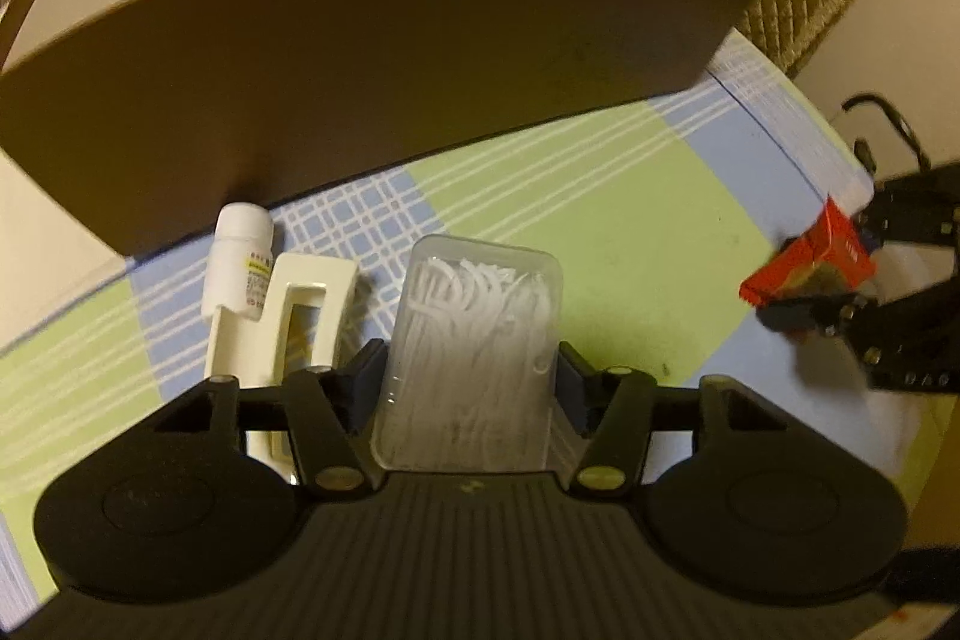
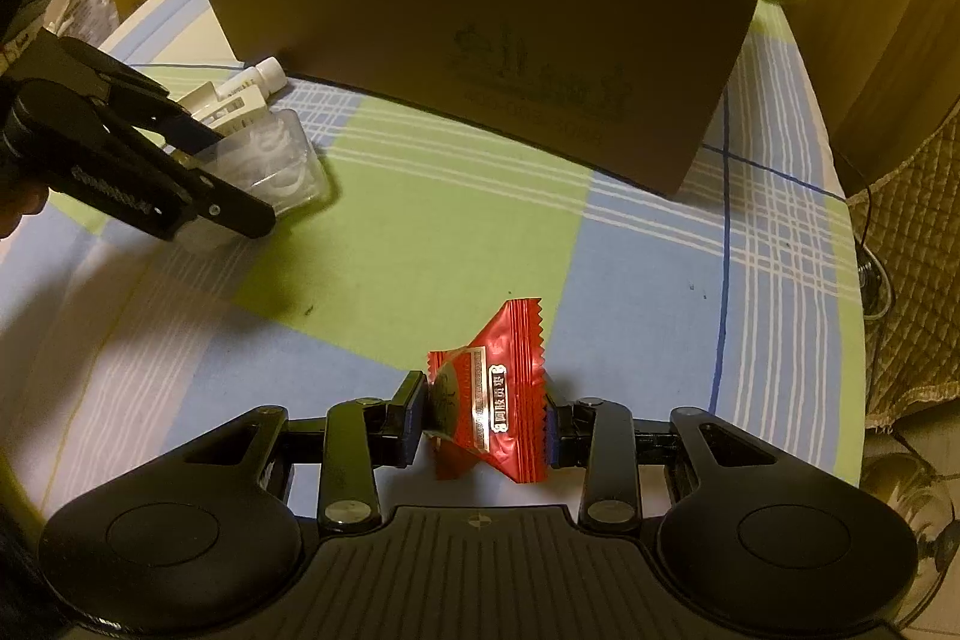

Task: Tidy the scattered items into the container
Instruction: 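Grasp clear floss-pick box with left tool while right tool lifts snack packet, then carry floss box with left tool while right tool carries snack packet toward box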

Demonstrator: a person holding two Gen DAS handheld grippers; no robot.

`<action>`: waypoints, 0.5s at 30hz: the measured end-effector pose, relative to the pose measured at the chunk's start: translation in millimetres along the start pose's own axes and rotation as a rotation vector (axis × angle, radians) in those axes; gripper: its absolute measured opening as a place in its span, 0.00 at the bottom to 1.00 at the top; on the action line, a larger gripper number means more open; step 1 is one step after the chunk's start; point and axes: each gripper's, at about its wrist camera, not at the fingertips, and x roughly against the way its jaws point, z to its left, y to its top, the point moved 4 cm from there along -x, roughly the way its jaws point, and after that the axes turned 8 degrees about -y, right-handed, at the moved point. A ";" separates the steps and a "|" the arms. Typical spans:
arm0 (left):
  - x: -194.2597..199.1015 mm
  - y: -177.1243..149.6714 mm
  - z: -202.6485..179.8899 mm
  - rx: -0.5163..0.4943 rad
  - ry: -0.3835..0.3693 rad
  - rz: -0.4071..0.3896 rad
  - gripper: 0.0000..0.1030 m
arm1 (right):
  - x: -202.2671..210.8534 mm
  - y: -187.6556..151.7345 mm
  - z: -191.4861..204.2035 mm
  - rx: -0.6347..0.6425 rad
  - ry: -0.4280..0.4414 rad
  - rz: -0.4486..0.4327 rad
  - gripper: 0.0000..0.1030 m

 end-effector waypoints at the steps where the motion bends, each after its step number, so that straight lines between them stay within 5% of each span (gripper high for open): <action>1: 0.7 -2.4 -2.1 -0.012 0.002 0.002 0.51 | -0.2 0.0 0.2 0.003 -0.001 -0.001 0.33; 15: 14.7 -31.7 -14.4 -0.069 0.027 0.037 0.53 | -1.0 0.1 2.1 0.019 -0.012 -0.003 0.33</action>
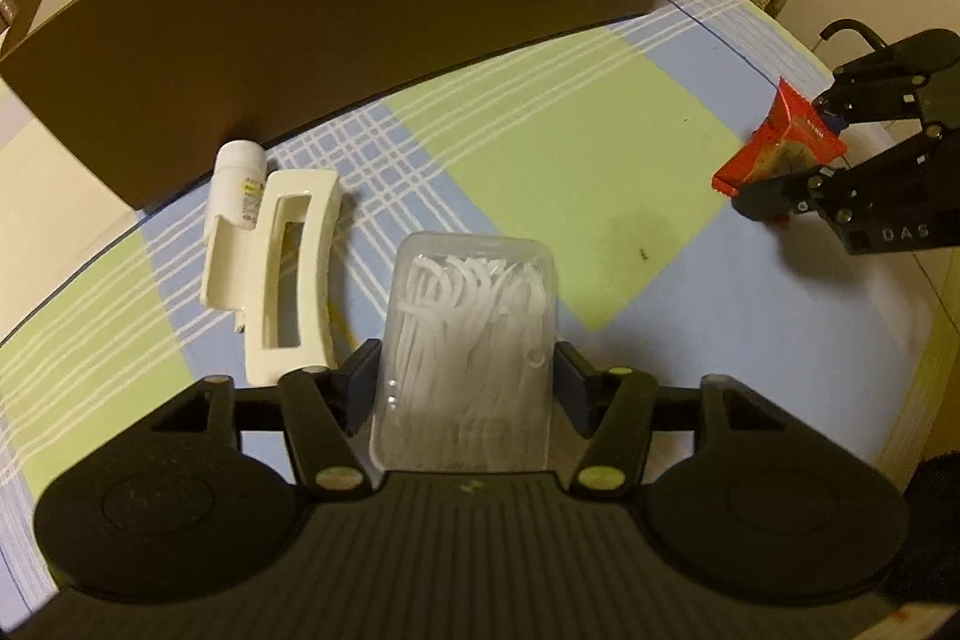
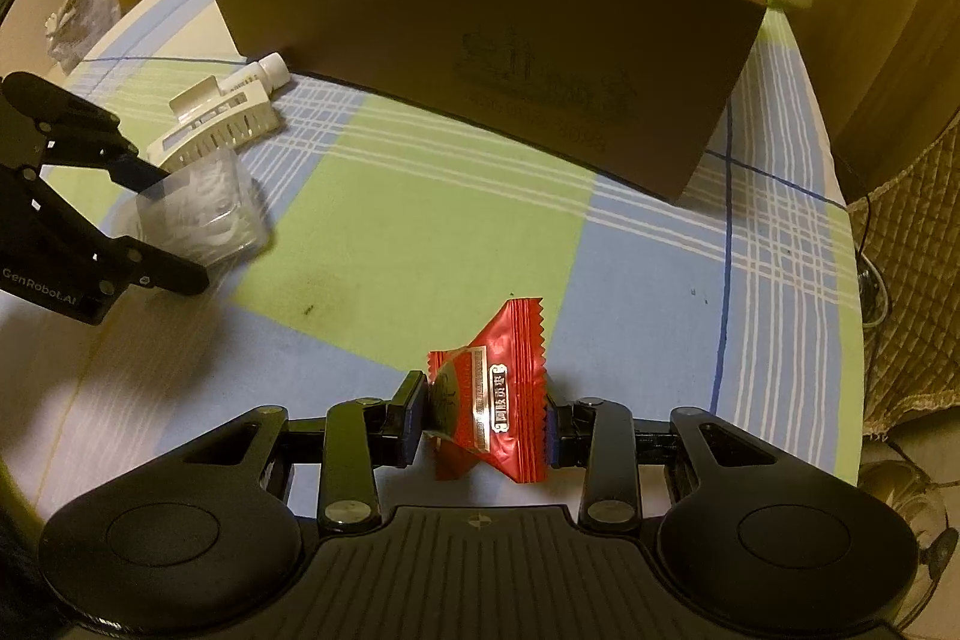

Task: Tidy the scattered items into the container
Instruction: 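Carry floss box with left tool while right tool carries snack packet toward box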

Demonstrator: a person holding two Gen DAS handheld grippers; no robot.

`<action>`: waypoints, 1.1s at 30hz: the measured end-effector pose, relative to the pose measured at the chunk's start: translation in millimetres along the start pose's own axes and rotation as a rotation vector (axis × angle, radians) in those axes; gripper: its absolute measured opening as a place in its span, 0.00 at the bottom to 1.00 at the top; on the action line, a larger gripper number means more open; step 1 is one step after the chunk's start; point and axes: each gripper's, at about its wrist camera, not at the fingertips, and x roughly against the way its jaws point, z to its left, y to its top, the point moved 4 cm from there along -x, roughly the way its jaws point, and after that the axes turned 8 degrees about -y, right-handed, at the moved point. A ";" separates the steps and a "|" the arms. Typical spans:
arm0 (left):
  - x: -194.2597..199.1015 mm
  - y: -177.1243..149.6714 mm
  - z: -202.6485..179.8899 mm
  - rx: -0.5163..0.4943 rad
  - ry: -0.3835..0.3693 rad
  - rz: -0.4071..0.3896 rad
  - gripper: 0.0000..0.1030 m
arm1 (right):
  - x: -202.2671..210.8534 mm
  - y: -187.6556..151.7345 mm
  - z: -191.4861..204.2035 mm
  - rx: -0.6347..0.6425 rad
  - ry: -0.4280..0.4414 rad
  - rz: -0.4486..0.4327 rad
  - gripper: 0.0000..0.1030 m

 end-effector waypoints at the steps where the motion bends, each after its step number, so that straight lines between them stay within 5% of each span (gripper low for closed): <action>1: 0.4 1.6 -0.5 -0.009 0.002 -0.004 0.52 | 0.0 0.1 0.4 0.001 -0.003 0.000 0.33; 14: 9.1 -6.5 -2.4 0.025 -0.001 0.000 0.51 | 10.4 4.7 6.0 -0.030 0.028 -0.024 0.25; 33: 59.3 14.5 3.8 0.031 0.014 -0.104 0.51 | 39.7 31.4 9.0 -0.048 0.055 -0.076 0.23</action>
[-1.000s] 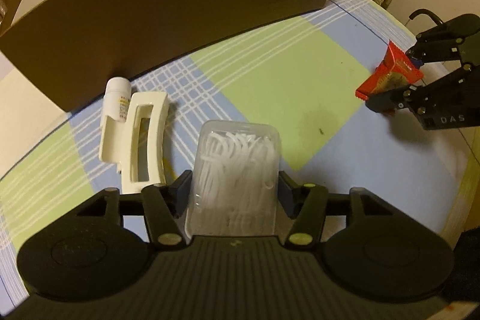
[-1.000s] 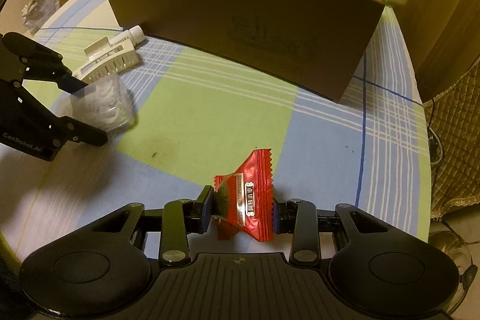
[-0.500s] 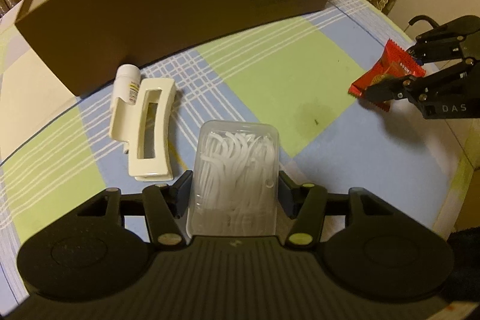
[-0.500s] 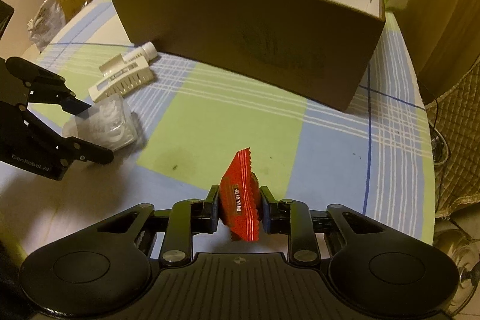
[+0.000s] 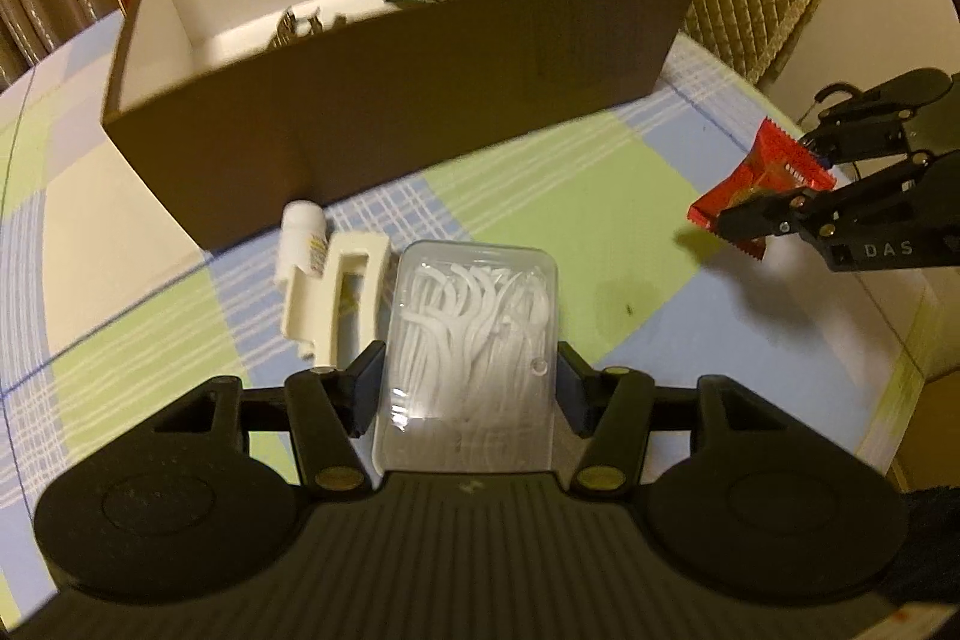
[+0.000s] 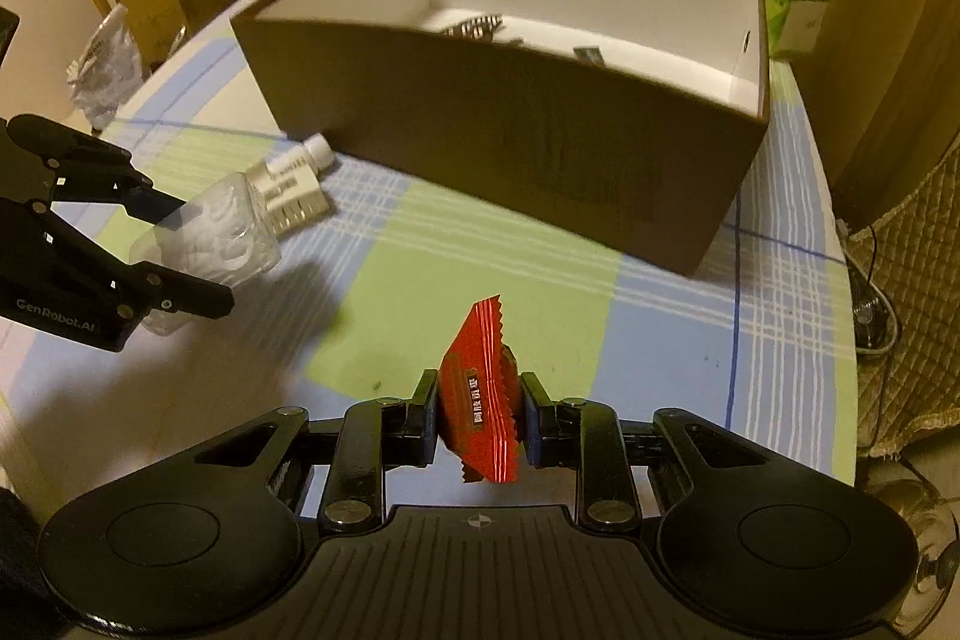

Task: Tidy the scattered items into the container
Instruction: 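Carry floss box with left tool while right tool carries snack packet toward box, then lower floss box with left tool while right tool lowers snack packet, both open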

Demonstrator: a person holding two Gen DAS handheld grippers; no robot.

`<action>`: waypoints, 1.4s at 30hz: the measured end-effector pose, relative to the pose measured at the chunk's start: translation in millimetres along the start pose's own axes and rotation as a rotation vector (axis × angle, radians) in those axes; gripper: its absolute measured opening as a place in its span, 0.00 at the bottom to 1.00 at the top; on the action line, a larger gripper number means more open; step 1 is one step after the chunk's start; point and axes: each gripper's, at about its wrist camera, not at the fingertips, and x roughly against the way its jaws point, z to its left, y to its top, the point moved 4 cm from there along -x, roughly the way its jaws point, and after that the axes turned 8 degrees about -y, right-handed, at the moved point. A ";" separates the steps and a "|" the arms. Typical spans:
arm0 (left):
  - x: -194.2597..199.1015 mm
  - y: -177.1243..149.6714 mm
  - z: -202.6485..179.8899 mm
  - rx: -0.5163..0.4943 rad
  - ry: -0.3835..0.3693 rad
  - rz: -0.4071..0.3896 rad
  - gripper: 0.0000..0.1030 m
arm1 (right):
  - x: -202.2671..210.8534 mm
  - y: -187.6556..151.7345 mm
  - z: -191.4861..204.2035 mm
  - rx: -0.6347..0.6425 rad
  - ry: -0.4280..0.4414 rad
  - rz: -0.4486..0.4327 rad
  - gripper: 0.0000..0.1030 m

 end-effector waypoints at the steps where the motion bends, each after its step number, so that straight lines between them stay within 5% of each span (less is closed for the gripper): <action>1: 4.0 3.6 1.4 -0.001 -0.001 -0.009 0.51 | 2.6 3.4 -0.7 -0.001 0.003 -0.007 0.23; 12: 45.6 62.0 17.6 -0.041 0.011 -0.134 0.51 | 31.7 65.7 -3.6 0.033 0.058 -0.135 0.23; 22: 49.6 133.7 57.1 -0.059 0.061 -0.196 0.51 | 35.6 147.6 -13.5 0.117 -0.003 -0.261 0.23; 31: -5.8 172.1 102.8 -0.008 0.067 -0.097 0.51 | -33.1 186.3 -45.7 0.111 -0.046 -0.108 0.23; 42: -77.1 166.3 126.4 -0.050 0.164 0.091 0.51 | -87.7 173.1 -53.7 0.144 -0.028 0.038 0.23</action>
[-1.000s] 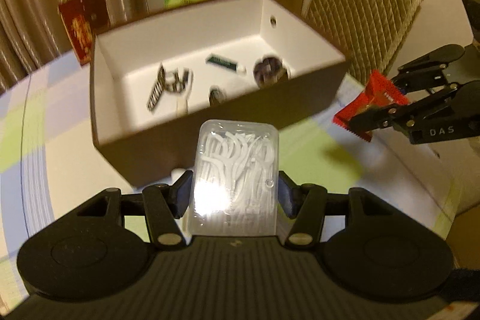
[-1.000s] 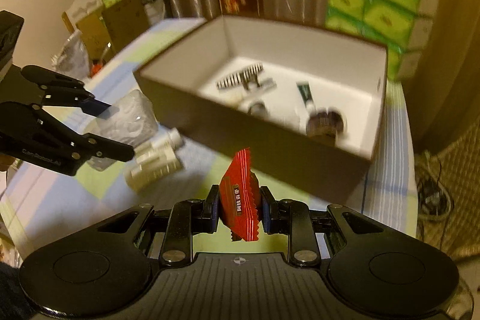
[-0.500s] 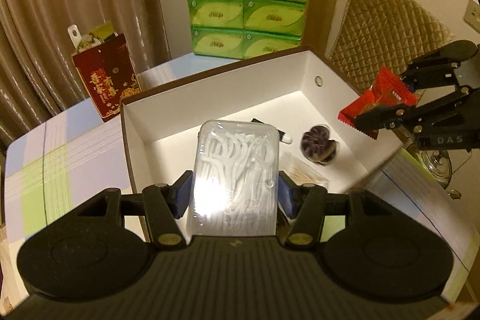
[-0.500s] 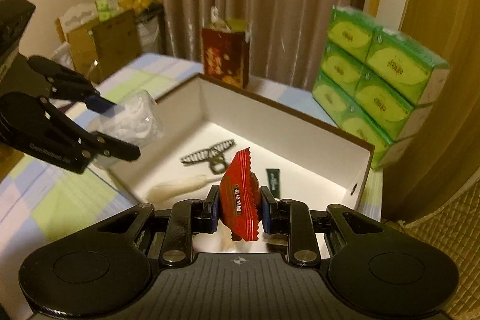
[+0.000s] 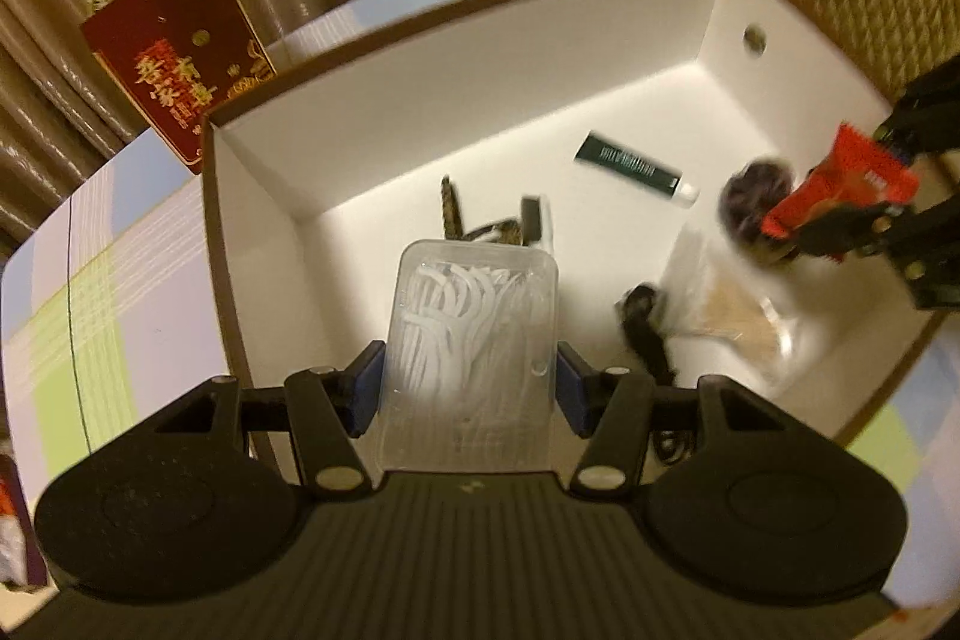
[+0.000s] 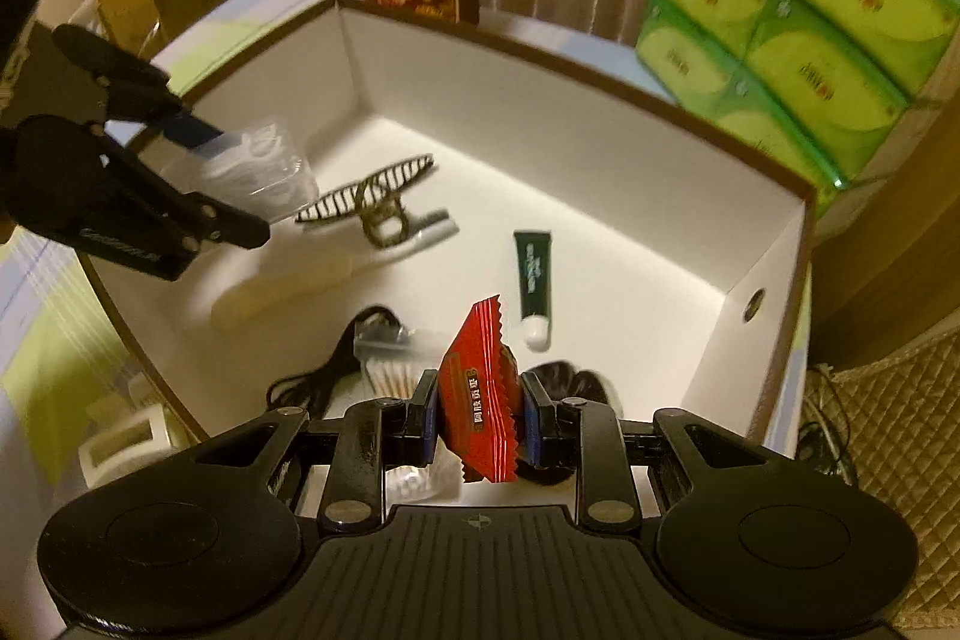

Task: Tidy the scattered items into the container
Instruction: 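Lower floss box with left tool while right tool lowers snack packet, both open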

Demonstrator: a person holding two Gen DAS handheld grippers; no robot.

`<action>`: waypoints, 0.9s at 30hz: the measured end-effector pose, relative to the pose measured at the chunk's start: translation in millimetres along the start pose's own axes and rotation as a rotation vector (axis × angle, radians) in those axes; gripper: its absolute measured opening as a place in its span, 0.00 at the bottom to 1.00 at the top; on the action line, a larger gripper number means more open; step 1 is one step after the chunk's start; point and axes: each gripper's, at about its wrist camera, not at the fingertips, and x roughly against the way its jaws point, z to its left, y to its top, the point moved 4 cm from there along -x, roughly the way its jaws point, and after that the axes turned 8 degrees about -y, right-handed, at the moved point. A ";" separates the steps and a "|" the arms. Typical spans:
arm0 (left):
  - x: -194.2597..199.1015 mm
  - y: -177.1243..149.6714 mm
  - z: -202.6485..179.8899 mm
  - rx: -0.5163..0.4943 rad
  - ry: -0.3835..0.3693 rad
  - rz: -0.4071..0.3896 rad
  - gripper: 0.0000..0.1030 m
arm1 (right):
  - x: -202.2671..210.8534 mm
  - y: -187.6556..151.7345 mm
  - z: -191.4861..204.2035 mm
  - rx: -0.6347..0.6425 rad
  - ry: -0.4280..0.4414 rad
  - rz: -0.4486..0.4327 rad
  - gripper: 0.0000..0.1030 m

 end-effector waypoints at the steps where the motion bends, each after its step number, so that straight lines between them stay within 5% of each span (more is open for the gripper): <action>1: -4.1 -1.3 0.3 -0.002 0.005 0.012 0.51 | -2.0 -1.9 -0.2 0.003 0.003 0.007 0.23; 17: -22.6 -8.7 -10.5 -0.099 0.066 0.079 0.54 | -11.5 -14.3 -6.9 0.008 0.005 0.066 0.23; 22: -15.3 -6.6 -14.1 -0.106 0.059 0.051 0.69 | -12.9 -15.6 -6.8 0.010 0.012 0.078 0.23; 27: -6.7 -5.6 -13.1 -0.104 0.062 0.030 0.69 | -12.5 -16.8 -5.8 0.010 0.017 0.085 0.23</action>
